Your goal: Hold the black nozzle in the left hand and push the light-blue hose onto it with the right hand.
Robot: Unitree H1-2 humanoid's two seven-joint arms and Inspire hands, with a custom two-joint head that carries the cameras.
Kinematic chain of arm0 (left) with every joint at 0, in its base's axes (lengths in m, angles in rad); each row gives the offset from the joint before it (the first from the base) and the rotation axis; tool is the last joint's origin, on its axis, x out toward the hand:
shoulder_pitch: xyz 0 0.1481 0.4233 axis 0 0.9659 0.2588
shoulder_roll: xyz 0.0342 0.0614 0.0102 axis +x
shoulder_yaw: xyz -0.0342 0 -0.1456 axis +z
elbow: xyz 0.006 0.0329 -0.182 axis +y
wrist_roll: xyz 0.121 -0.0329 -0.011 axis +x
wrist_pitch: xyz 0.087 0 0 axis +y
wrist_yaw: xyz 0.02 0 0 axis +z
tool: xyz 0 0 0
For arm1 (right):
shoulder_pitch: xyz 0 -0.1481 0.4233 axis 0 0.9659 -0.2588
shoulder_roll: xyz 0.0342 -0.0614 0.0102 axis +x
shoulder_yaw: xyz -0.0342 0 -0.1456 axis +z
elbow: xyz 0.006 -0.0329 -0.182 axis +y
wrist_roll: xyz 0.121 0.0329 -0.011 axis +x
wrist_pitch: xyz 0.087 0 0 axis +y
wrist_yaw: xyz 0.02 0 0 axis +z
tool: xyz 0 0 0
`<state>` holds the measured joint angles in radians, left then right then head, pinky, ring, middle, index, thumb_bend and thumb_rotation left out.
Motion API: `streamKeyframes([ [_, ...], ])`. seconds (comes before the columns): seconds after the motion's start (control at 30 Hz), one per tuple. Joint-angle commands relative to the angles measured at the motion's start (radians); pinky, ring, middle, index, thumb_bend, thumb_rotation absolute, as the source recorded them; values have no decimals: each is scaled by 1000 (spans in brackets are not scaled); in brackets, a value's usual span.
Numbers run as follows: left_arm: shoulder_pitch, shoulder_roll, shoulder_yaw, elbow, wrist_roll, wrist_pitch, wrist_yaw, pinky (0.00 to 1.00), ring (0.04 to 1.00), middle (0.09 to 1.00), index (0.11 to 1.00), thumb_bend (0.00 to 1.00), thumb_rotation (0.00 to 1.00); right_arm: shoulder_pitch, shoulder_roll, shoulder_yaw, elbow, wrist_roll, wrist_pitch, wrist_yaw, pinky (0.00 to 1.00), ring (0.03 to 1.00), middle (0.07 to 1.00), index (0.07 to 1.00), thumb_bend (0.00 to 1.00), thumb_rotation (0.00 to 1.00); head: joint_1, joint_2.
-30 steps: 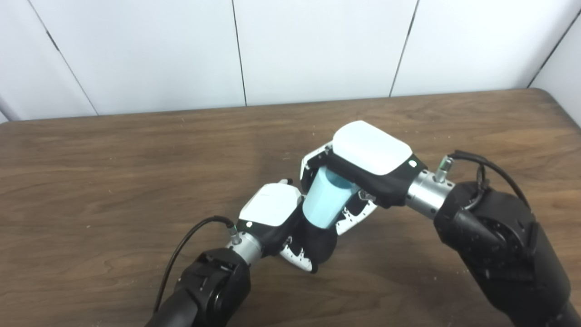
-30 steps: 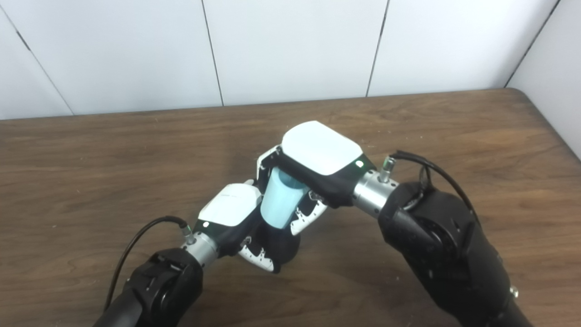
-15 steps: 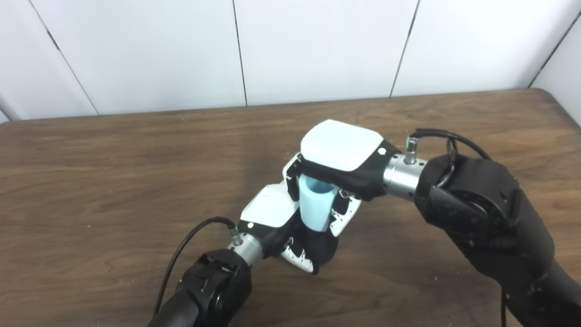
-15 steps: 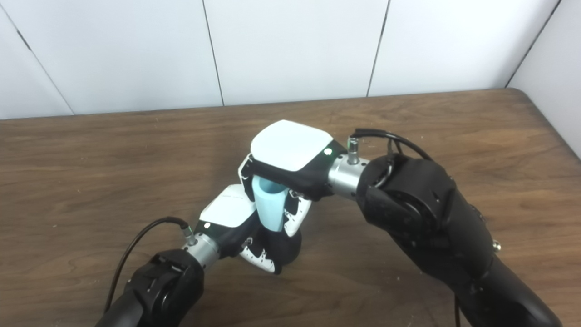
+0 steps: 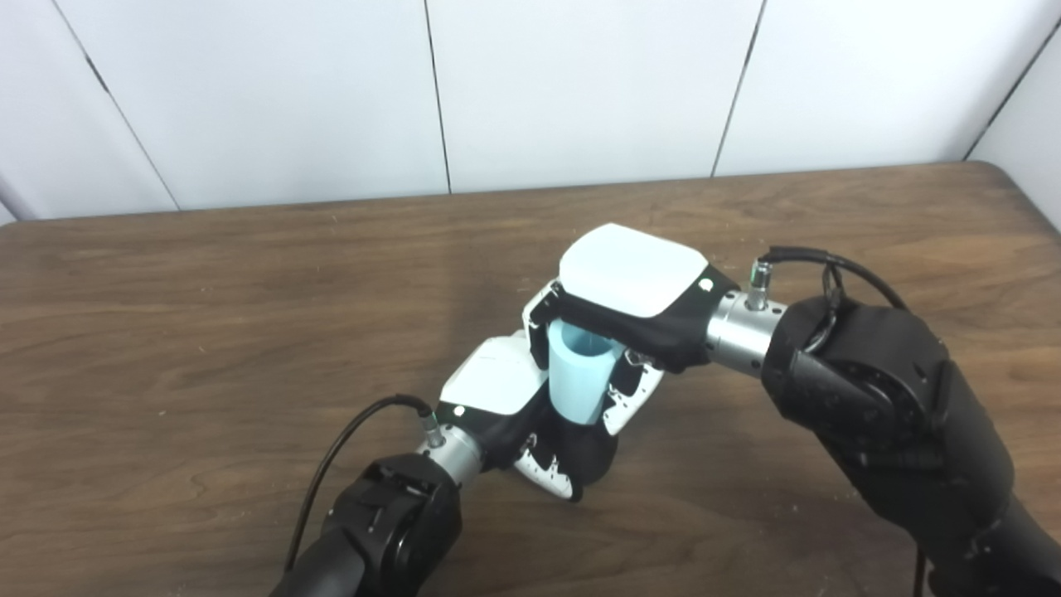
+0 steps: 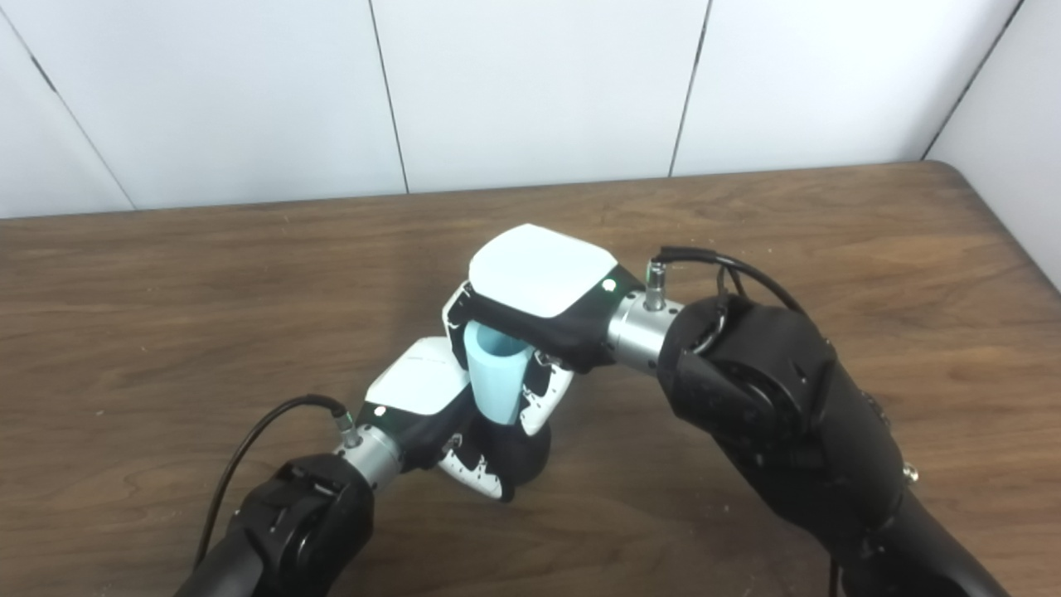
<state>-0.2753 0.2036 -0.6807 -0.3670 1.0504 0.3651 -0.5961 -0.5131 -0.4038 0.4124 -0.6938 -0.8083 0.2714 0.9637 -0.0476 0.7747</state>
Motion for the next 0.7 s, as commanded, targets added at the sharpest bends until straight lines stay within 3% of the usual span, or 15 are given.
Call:
streamKeyframes([
  [0.0,60,11,-52,57,-11,-9,-120,1000,707,495,478,523,0,13,5,20,-1,26,13,53,403,414,495,522,517,0,-2,3],
  [0.1,58,10,-50,57,-10,-10,-121,1000,701,502,473,522,0,5,3,14,-17,31,30,67,441,427,523,512,516,0,-2,4],
  [0.17,57,9,-49,57,-11,-10,-121,1000,700,504,471,522,0,0,-9,9,-37,33,23,69,580,623,668,500,519,99,-1,5],
  [0.23,59,8,-47,60,-13,-11,-117,1000,699,509,466,521,0,-7,-25,10,-55,11,-18,56,795,792,757,649,806,136,-1,6],
  [0.27,60,8,-48,63,-14,-12,-114,1000,699,513,463,521,0,-10,-34,11,-59,-1,-44,46,913,884,812,693,904,189,-1,6],
  [0.3,60,7,-48,65,-14,-14,-112,1000,699,517,461,520,0,-12,-40,8,-63,-9,-69,33,956,935,850,716,952,218,0,6],
  [0.43,62,6,-52,73,-12,-16,-110,1000,697,527,453,518,0,-3,-42,-30,-77,-8,-123,-20,998,997,978,819,999,314,2,5],
  [0.57,58,8,-52,74,-13,-19,-114,1000,694,535,445,517,0,-1,-20,-78,-100,0,-131,-41,1000,1000,1000,928,1000,407,1,5],
  [0.67,56,12,-51,65,-15,-19,-120,1000,693,537,443,516,0,-4,-2,-108,-121,-1,-135,-45,1000,1000,1000,960,1000,430,1,6],
])
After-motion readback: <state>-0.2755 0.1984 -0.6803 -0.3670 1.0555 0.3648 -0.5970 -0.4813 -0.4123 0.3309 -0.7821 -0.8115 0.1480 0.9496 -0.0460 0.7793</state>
